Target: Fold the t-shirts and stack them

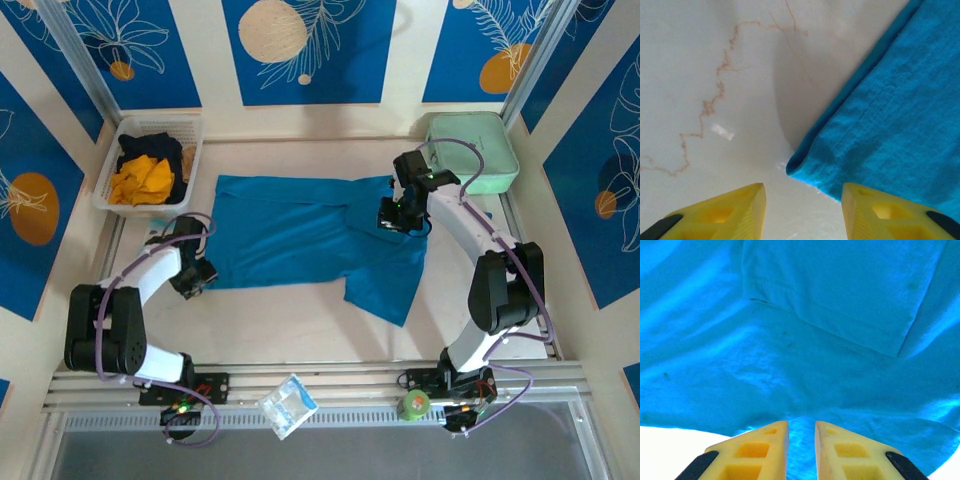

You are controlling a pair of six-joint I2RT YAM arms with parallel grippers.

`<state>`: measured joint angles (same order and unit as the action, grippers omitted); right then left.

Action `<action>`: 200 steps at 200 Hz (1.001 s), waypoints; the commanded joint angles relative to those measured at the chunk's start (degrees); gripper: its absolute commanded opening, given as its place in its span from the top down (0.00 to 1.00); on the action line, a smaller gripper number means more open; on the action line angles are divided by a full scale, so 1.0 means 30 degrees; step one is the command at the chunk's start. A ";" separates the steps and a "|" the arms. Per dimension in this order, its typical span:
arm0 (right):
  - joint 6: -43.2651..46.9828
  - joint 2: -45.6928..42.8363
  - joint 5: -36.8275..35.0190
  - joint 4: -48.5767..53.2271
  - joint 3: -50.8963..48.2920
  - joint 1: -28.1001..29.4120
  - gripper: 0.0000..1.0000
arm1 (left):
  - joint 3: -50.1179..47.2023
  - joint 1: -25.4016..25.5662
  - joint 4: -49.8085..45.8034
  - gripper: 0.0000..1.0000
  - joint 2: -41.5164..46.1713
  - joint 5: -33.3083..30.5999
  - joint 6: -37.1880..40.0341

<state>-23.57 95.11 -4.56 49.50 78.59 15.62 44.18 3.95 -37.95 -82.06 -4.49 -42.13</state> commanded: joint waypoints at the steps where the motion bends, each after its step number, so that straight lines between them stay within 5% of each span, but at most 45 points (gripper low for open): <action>1: -0.0230 -0.0653 -0.0063 -0.0130 -0.0260 0.0182 0.79 | -0.0270 -0.0369 0.0573 0.56 -0.0595 0.0530 -0.0035; 124: -0.0111 -0.1550 -0.0123 0.0215 -0.1010 0.0567 0.82 | 0.2202 -0.0757 0.3379 0.69 -0.5683 0.1728 0.1963; 168: 0.0835 -0.3014 -0.0217 0.0549 -0.0486 0.0650 0.91 | 0.3182 -0.0729 0.3911 0.81 -0.6637 0.2439 0.2255; 200: 0.2933 -0.6686 -0.1218 -0.0841 -0.0608 0.1497 0.91 | 0.3624 -0.0627 0.4157 0.97 -0.6806 0.2844 0.2358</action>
<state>-20.40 84.36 -6.13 49.32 76.03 17.96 55.70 1.98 -43.57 -97.25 -1.52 -35.99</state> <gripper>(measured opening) 0.089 0.071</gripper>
